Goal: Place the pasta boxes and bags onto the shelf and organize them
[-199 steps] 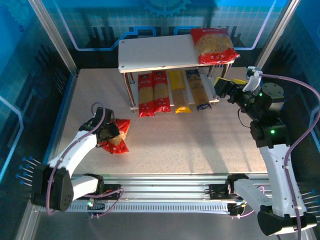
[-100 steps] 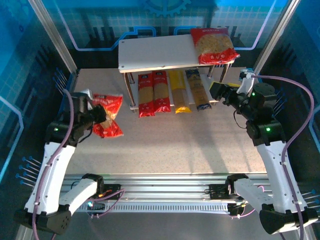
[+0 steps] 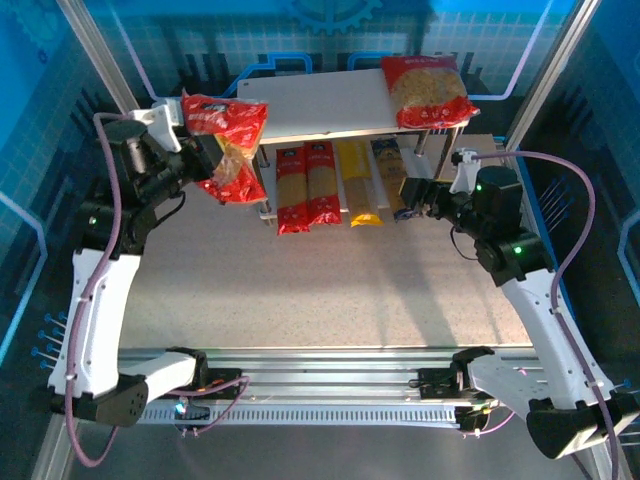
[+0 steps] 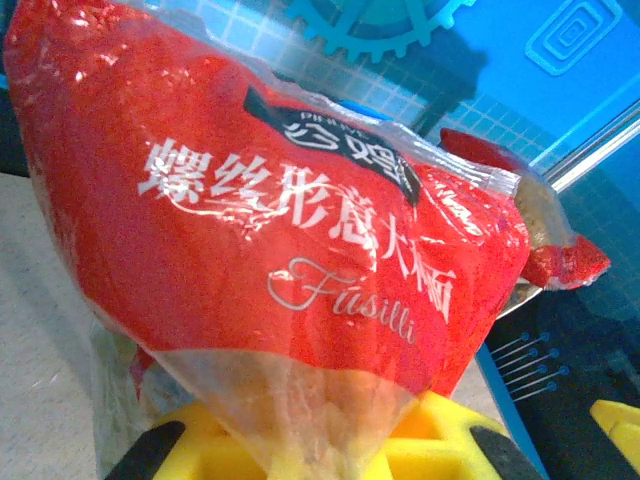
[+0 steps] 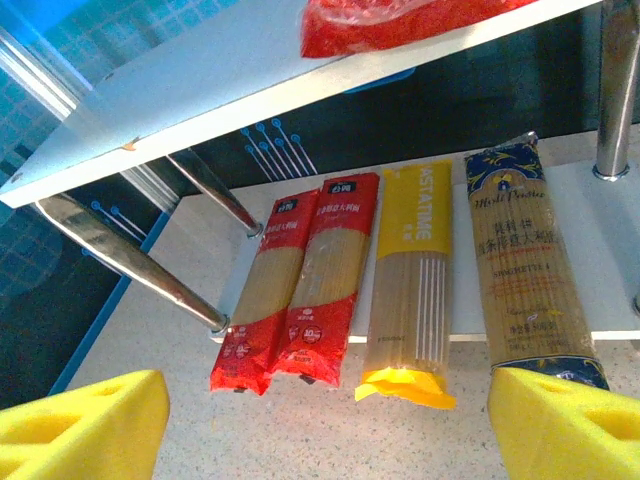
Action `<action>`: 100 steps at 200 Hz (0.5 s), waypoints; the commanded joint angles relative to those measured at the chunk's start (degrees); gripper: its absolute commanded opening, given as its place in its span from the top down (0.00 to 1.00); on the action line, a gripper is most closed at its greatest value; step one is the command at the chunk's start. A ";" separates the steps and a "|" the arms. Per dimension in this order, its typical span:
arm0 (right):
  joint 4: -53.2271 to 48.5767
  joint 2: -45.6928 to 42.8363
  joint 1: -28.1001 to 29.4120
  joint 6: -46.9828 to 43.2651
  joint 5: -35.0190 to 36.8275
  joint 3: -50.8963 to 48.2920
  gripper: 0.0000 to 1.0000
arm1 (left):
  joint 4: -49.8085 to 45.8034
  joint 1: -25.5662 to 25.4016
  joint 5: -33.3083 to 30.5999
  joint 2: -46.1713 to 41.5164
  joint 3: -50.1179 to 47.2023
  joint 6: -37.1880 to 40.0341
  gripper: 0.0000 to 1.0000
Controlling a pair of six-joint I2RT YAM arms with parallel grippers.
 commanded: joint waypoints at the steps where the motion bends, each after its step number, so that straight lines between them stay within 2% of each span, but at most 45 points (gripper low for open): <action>1: -0.08 0.74 1.68 -0.76 1.75 0.34 0.16 | 13.73 0.37 3.82 0.98 3.84 -2.76 0.97; 71: 0.43 3.95 4.99 -1.32 3.30 1.37 0.16 | 33.70 0.35 4.00 7.13 3.77 -9.52 0.98; 100: 0.70 5.53 6.08 -1.46 3.75 1.22 0.16 | 37.47 0.35 4.50 12.61 7.61 -11.87 0.98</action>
